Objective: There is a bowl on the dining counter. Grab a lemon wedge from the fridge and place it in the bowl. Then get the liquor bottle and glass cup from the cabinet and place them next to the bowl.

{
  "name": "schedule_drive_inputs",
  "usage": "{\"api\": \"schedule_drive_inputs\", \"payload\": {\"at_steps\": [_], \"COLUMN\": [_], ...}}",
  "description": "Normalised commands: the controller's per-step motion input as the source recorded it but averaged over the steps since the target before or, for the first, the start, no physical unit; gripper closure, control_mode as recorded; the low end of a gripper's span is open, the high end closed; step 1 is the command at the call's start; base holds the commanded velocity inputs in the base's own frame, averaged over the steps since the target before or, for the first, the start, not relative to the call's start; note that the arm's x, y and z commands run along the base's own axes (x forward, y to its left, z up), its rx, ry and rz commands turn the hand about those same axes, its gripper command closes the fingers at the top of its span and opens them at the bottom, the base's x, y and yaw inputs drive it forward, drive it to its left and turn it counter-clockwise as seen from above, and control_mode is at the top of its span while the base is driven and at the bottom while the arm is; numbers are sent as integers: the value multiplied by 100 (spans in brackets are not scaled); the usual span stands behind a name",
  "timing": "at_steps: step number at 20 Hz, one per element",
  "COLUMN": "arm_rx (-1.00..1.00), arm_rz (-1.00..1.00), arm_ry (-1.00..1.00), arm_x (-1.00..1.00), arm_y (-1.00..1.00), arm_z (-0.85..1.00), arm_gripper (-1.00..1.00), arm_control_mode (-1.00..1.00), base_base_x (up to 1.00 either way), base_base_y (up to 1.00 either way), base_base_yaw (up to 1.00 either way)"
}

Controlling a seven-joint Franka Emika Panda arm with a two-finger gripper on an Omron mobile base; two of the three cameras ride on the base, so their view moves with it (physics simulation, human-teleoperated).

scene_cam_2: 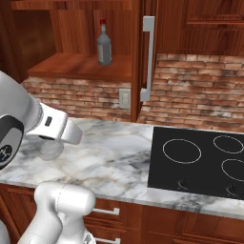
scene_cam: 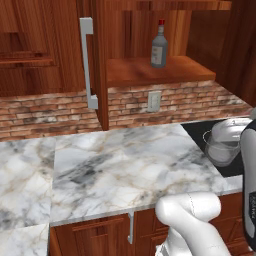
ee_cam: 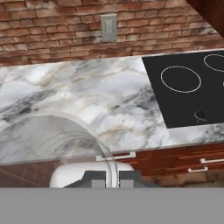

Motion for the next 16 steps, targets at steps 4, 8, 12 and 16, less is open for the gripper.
{"api": "schedule_drive_inputs", "payload": {"at_steps": [4, 8, 12, 16], "arm_rx": [4, 0, 0, 0], "arm_rz": [0, 0, 0, 0], "arm_ry": [1, 0, 0, 0], "arm_x": [0, -4, 0, 0], "arm_y": [0, 0, 0, 0], "arm_z": [0, 0, 0, 0], "arm_gripper": [100, 100, 100, 100], "arm_control_mode": [-100, 100, 100, 100], "base_base_x": [0, -28, -100, -100], "base_base_y": [0, 0, 0, -2], "base_base_yaw": [0, 0, 0, -7]}}
